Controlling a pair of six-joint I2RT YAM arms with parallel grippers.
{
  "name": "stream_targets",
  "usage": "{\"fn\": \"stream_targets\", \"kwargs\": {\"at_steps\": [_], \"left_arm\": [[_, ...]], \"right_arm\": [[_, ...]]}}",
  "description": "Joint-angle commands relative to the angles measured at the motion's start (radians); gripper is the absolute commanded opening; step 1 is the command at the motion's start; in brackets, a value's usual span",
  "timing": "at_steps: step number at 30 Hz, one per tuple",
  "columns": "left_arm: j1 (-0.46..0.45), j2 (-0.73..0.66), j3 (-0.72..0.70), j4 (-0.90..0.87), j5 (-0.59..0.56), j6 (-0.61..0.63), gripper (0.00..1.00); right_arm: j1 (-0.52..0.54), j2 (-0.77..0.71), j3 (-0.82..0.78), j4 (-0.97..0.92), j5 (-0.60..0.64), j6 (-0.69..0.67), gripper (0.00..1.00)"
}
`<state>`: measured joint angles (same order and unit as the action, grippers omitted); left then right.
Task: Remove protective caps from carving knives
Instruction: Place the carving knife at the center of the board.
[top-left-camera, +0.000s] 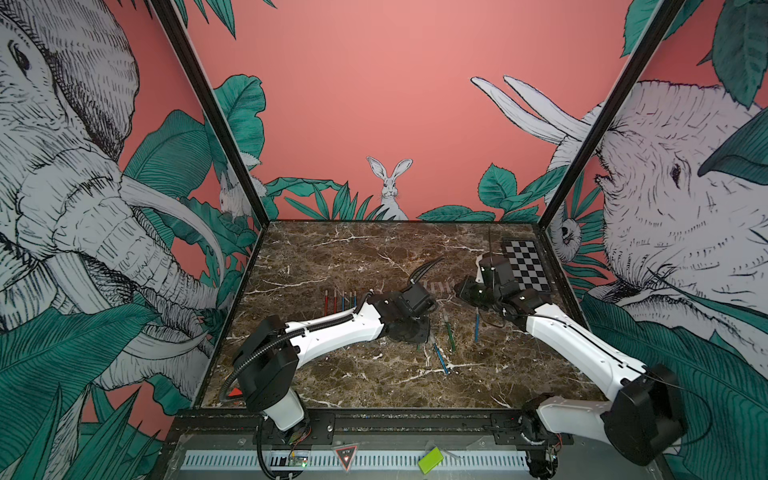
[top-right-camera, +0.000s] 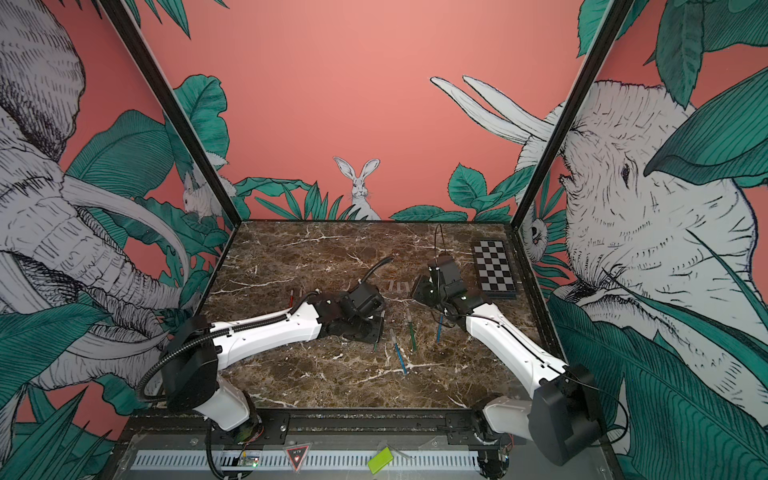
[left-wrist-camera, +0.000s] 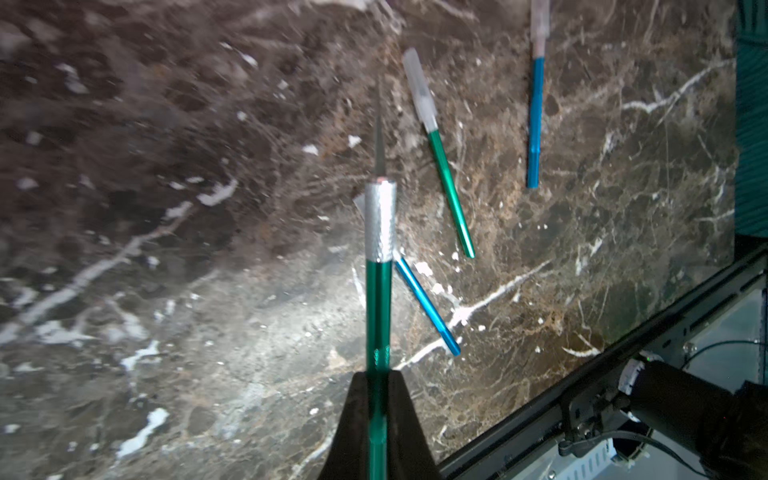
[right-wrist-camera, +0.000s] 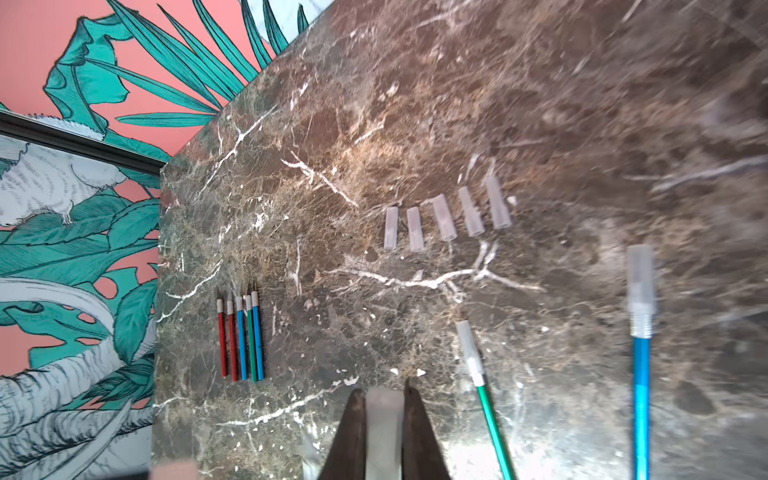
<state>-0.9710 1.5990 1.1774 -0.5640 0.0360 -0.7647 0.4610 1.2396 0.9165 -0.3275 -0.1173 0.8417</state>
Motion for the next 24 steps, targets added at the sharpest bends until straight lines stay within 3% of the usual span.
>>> {"fn": "stream_targets", "kwargs": {"at_steps": [1, 8, 14, 24], "left_arm": [[0.076, -0.044, -0.007, -0.082, -0.048, 0.052, 0.00], [0.195, 0.023, 0.062, -0.184, -0.131, 0.143, 0.00], [0.302, 0.110, 0.095, -0.242, -0.135, 0.132, 0.00], [0.335, 0.251, 0.205, -0.321, -0.226, 0.135, 0.00]], "right_arm": [[-0.011, -0.041, -0.019, -0.085, -0.007, -0.085, 0.00], [-0.018, -0.137, -0.049, -0.194, 0.006, -0.170, 0.00], [-0.018, -0.215, -0.088, -0.260, 0.010, -0.206, 0.00], [-0.017, -0.252, -0.126, -0.275, -0.010, -0.214, 0.00]]}}
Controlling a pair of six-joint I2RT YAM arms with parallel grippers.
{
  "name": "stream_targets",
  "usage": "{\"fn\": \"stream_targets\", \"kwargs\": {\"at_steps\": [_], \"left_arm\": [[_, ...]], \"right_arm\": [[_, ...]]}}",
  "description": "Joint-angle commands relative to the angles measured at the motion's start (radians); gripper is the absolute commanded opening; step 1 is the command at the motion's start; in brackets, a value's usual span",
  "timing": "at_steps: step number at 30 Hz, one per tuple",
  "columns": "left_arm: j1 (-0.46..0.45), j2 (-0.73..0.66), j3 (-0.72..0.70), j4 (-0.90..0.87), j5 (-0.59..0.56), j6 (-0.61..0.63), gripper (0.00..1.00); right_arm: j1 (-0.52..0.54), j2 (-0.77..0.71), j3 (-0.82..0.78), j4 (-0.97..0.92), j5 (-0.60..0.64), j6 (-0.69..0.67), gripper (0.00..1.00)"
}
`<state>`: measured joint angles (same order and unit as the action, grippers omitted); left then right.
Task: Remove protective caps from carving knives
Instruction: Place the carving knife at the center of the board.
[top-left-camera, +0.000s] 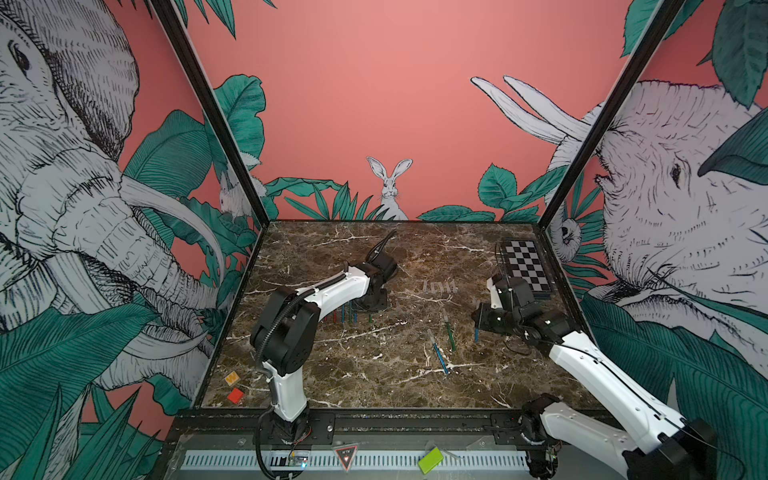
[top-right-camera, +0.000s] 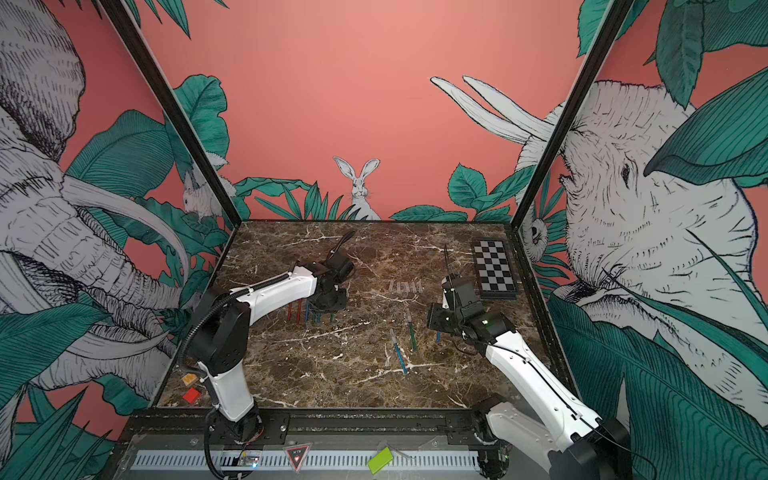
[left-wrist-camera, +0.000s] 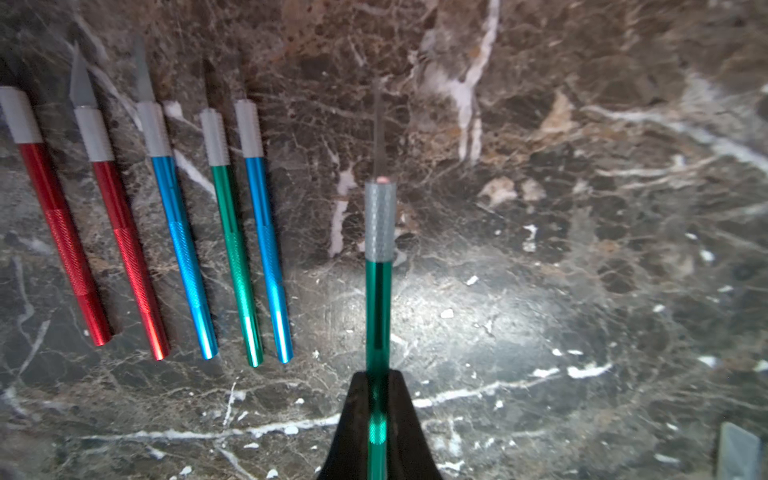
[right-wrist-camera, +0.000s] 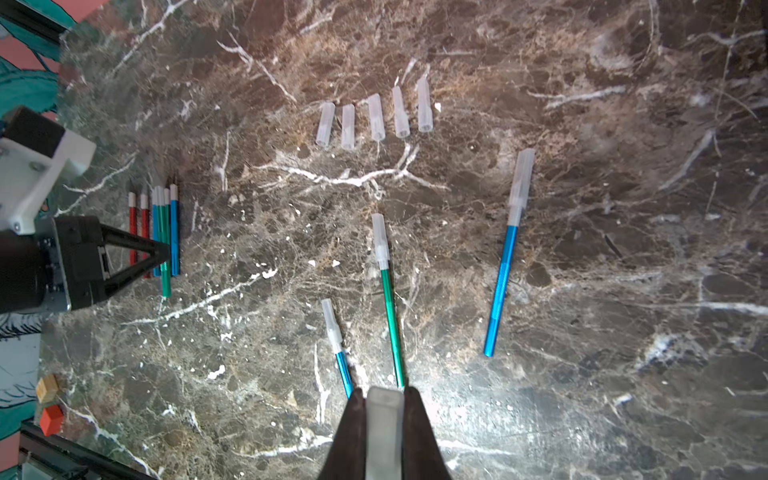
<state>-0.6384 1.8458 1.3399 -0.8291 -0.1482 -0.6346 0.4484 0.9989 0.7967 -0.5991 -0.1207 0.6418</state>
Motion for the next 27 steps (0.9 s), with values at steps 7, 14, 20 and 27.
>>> {"fn": "stream_targets", "kwargs": {"at_steps": [7, 14, 20, 27], "left_arm": [[0.027, 0.077, 0.092, -0.092, -0.082, -0.011, 0.00], [0.045, 0.106, 0.093, -0.080, -0.102, -0.019, 0.00], [0.049, 0.124, 0.102, -0.070, -0.121, -0.018, 0.00], [0.051, 0.153, 0.114, -0.073, -0.120, -0.030, 0.00]], "right_arm": [[-0.004, -0.019, -0.019, -0.005, -0.017, -0.017, 0.00], [-0.004, -0.030, -0.024, -0.011, -0.007, -0.025, 0.00], [-0.005, -0.023, -0.021, -0.007, -0.020, -0.021, 0.00], [-0.004, -0.028, -0.022, -0.005, -0.024, -0.017, 0.00]]}}
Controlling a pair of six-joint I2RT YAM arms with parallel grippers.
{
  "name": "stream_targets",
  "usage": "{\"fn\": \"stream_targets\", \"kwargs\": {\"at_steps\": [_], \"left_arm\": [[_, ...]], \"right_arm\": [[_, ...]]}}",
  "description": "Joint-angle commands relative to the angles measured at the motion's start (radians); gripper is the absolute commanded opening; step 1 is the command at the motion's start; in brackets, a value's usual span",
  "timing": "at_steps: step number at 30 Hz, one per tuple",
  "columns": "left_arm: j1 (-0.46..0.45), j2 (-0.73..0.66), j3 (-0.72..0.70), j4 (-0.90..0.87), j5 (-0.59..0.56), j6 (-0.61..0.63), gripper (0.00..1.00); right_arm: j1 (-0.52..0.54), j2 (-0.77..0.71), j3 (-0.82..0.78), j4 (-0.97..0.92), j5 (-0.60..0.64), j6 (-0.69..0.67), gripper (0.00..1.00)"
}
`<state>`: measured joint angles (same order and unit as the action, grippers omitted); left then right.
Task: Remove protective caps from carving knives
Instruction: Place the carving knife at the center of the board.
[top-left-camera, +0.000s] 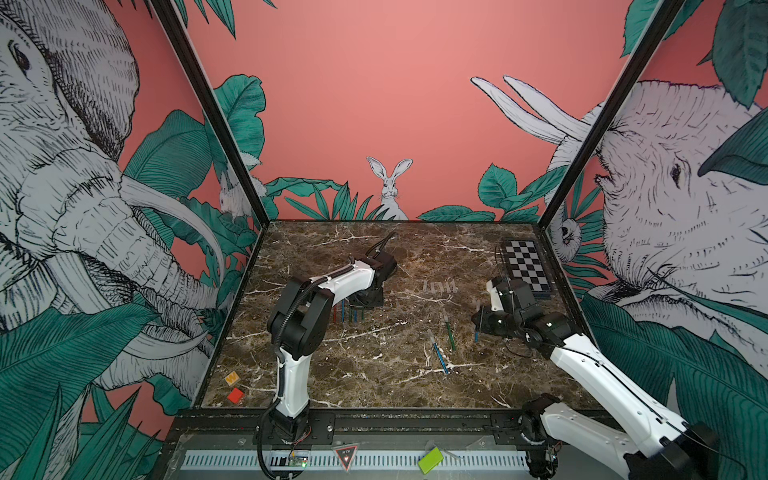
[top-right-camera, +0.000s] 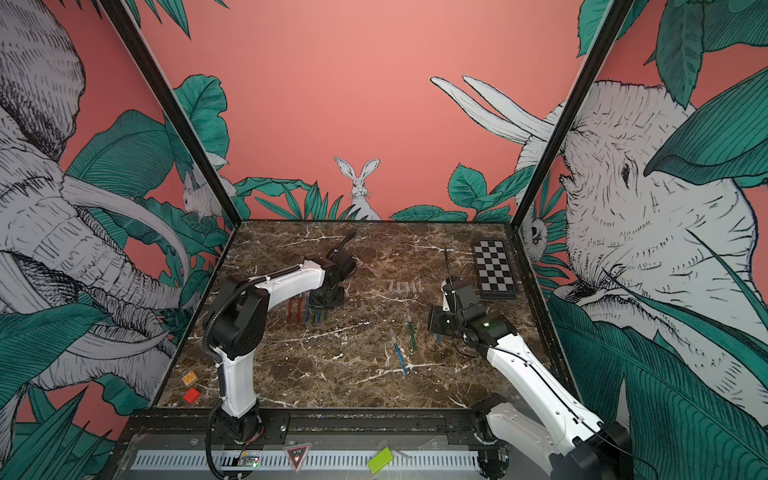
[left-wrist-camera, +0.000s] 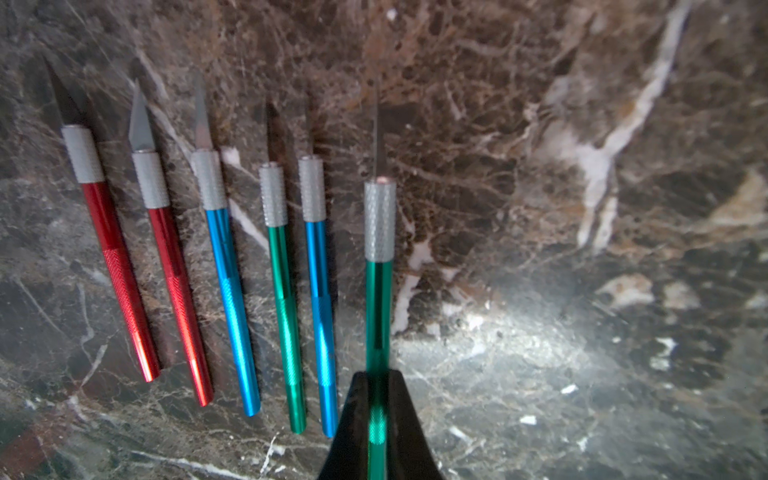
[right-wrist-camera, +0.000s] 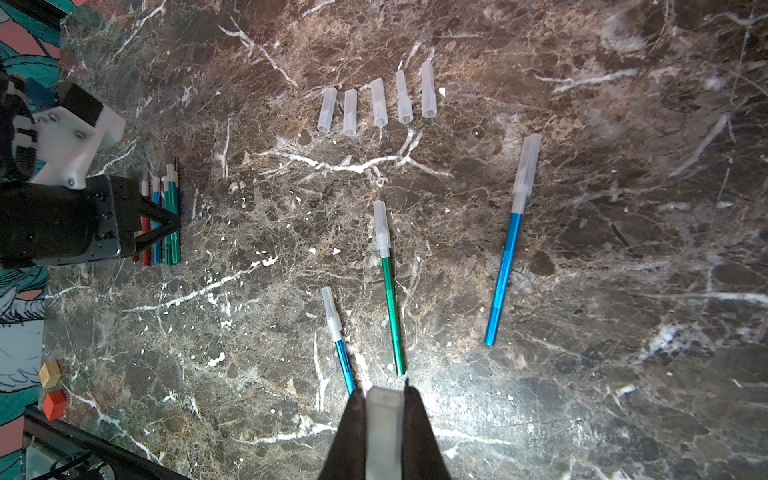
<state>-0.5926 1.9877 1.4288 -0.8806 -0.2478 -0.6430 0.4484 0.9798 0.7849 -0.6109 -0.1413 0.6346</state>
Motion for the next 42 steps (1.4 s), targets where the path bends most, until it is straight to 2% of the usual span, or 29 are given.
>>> {"fn": "stream_targets", "kwargs": {"at_steps": [1, 42], "left_arm": [[0.007, 0.015, 0.030, -0.024, -0.020, -0.026, 0.00], [0.019, 0.060, 0.033, -0.064, 0.007, -0.034, 0.00]], "right_arm": [[-0.004, -0.009, -0.010, 0.007, -0.006, -0.009, 0.00], [-0.005, -0.029, 0.002, -0.005, -0.017, -0.003, 0.00]]}}
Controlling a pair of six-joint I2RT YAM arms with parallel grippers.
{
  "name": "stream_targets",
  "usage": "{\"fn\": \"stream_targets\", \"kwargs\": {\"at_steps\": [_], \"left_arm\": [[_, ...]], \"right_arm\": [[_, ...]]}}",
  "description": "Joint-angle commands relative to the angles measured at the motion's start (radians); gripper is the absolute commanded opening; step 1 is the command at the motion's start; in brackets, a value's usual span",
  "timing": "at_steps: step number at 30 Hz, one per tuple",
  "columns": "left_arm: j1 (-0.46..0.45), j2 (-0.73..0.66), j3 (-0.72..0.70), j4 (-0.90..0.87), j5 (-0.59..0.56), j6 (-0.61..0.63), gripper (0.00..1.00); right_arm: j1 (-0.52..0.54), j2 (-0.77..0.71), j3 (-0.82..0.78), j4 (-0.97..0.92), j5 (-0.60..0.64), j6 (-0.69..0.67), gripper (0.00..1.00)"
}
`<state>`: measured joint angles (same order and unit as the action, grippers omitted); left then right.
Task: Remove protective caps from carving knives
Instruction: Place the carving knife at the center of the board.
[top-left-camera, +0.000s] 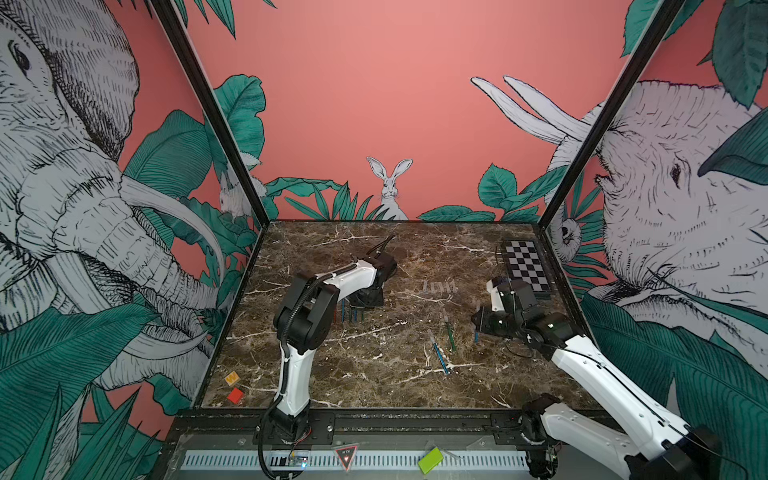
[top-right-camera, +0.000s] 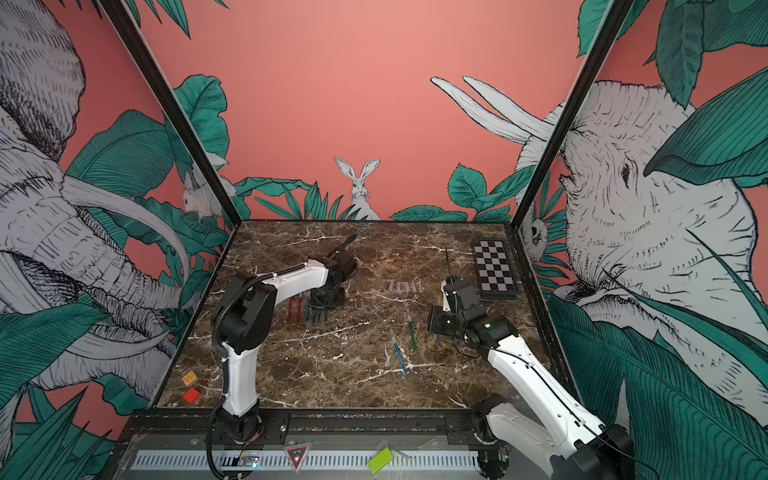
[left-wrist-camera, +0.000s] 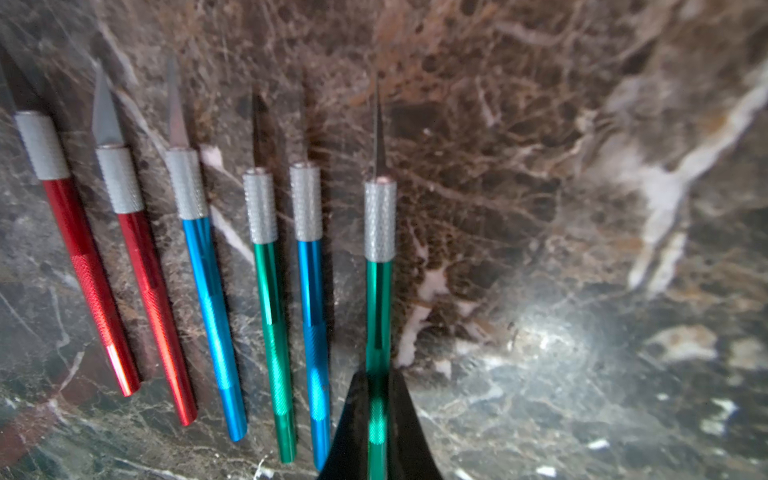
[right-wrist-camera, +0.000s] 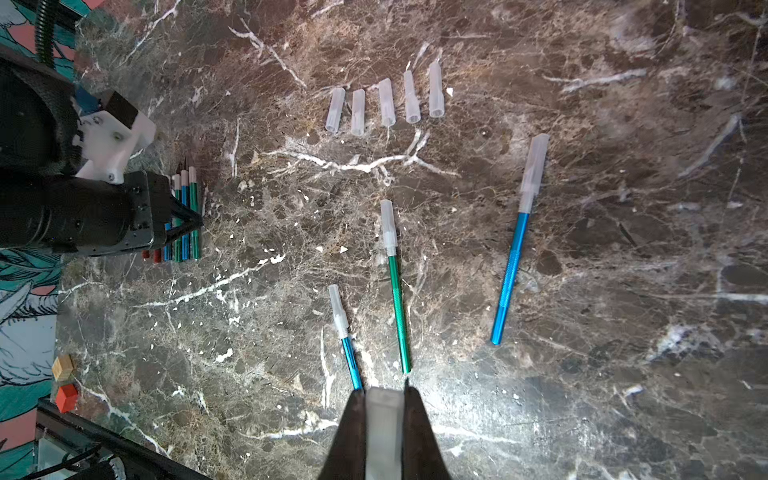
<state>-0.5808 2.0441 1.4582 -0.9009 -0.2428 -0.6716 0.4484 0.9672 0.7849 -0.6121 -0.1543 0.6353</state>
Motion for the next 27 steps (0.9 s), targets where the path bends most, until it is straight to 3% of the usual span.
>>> {"fn": "stream_targets", "kwargs": {"at_steps": [1, 16, 27], "left_arm": [[0.006, 0.004, 0.002, -0.044, 0.000, -0.007, 0.00], [0.008, 0.019, 0.017, -0.050, -0.010, 0.004, 0.01], [0.009, 0.026, 0.029, -0.059, -0.009, 0.014, 0.09]], "right_arm": [[-0.005, -0.015, 0.002, -0.004, -0.004, -0.004, 0.00], [-0.004, -0.024, 0.004, -0.009, -0.007, -0.001, 0.00], [-0.005, -0.023, 0.007, -0.006, -0.013, 0.004, 0.00]]}}
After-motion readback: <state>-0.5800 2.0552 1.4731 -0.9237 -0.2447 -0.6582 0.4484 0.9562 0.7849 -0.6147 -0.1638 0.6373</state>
